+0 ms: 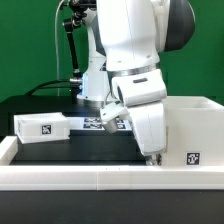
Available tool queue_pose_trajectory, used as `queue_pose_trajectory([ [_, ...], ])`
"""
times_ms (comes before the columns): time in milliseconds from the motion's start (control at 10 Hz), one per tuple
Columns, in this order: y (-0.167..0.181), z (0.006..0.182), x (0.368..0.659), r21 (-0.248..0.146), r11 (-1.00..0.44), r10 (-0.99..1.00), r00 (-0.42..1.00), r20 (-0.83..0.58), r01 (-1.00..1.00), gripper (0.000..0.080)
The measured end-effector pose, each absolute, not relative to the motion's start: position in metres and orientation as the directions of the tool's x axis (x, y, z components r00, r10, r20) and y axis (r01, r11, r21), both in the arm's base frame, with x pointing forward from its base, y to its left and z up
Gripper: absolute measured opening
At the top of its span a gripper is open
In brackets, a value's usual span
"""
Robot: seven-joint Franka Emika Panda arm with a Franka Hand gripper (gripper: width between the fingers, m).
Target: Assemble drawer
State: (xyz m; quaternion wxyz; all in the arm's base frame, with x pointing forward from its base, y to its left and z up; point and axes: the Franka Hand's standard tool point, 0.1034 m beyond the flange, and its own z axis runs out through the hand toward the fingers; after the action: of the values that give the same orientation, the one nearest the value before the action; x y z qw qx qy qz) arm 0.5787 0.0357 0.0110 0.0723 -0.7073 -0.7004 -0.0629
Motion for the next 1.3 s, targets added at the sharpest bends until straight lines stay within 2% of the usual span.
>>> queue_pose_trajectory([
  [200,0.010,0.015,0.578,-0.037,0.028,0.984,-0.021,0.179,0.999,0.0648],
  [500,-0.049,0.020,0.576,-0.028,-0.039,0.987,0.043,0.153,0.999,0.0648],
  [700,-0.082,0.032,0.558,-0.032,-0.098,0.985,0.101,0.139,0.995,0.0648],
  [1000,-0.105,0.055,0.520,-0.039,-0.208,0.969,0.211,0.126,0.977,0.0648],
  [1100,-0.110,0.066,0.510,-0.014,-0.216,0.970,0.217,0.113,0.976,0.0648],
  [1200,-0.112,0.070,0.500,-0.034,-0.247,0.963,0.249,0.104,0.969,0.0648],
  [1300,-0.112,0.070,0.501,-0.035,-0.259,0.960,0.261,0.104,0.965,0.0648],
])
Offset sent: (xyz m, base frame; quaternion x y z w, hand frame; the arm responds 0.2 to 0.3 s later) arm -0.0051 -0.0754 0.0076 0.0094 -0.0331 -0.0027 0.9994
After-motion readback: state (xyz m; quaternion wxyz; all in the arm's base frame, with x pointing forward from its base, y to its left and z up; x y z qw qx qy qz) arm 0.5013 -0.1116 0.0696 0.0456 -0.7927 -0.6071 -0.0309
